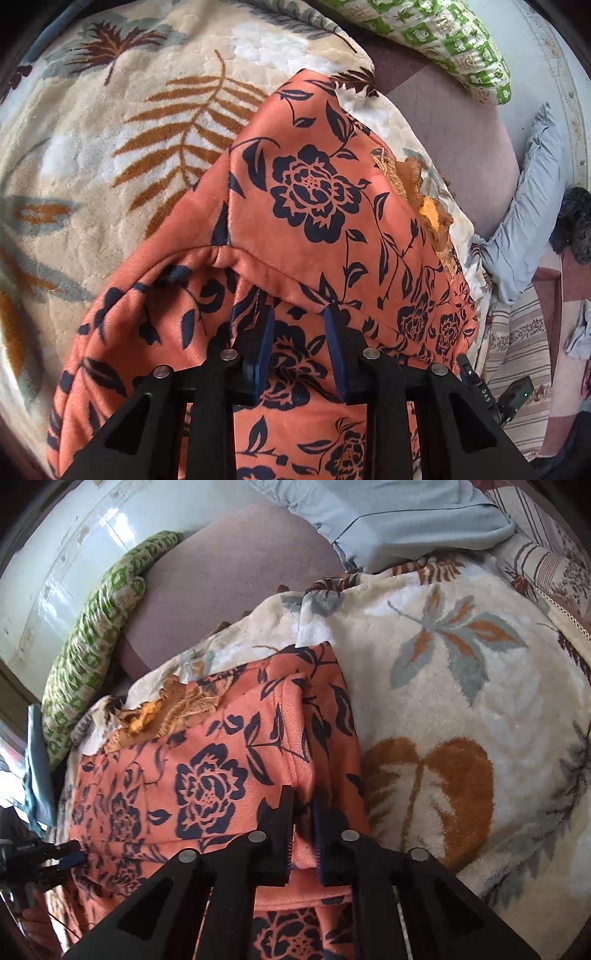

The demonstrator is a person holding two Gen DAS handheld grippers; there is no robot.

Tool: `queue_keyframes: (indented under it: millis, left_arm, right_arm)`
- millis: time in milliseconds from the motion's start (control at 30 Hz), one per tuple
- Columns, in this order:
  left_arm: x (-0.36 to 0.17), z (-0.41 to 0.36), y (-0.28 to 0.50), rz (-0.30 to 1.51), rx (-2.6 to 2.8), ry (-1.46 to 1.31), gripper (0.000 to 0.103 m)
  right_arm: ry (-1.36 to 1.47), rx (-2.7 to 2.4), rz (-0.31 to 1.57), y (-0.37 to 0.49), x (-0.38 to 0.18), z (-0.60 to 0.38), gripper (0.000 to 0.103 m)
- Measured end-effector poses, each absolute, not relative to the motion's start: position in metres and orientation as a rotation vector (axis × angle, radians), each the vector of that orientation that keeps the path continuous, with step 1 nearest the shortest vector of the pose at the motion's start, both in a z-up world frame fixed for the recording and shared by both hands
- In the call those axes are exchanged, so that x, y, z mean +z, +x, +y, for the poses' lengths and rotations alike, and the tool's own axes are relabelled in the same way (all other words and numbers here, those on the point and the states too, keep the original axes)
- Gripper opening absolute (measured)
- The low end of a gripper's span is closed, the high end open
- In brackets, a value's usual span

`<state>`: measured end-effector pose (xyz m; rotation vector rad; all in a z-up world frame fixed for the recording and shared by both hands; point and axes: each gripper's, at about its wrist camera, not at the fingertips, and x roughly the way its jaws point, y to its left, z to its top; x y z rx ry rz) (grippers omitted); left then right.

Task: Fold small clothes

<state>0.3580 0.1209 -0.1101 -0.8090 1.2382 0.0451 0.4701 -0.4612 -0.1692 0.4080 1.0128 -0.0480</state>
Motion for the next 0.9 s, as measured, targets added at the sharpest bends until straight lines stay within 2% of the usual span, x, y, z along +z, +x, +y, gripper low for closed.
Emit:
queue_keyframes:
  millis: [67, 133, 167, 200, 300, 400, 567, 900]
  left_arm:
    - [-0.092, 0.127, 0.343, 1.225, 0.027, -0.760, 0.030]
    - [-0.077, 0.134, 0.322, 1.220, -0.009, -0.719, 0.045]
    - [-0.068, 0.137, 0.309, 1.221, -0.022, -0.696, 0.048]
    - [-0.062, 0.141, 0.296, 1.222, -0.027, -0.673, 0.052]
    - [-0.048, 0.154, 0.255, 1.234, -0.048, -0.614, 0.055]
    - [-0.044, 0.173, 0.216, 1.259, -0.052, -0.598, 0.056]
    - [-0.048, 0.208, 0.163, 1.302, -0.005, -0.628, 0.056]
    - [-0.065, 0.212, 0.119, 1.359, -0.038, -0.655, 0.057]
  right_arm:
    - [0.448, -0.002, 0.996, 0.449, -0.151, -0.466, 0.018]
    - [0.470, 0.028, 1.000, 0.421, -0.137, -0.469, 0.035]
    - [0.474, 0.040, 1.013, 0.406, -0.133, -0.470, 0.047]
    - [0.475, 0.049, 1.025, 0.389, -0.129, -0.470, 0.050]
    - [0.480, 0.071, 1.075, 0.336, -0.127, -0.472, 0.050]
    - [0.484, 0.061, 1.132, 0.287, -0.137, -0.470, 0.057]
    - [0.547, 0.069, 1.201, 0.231, -0.163, -0.461, 0.057]
    - [0.638, 0.203, 1.219, 0.198, -0.171, -0.436, 0.059]
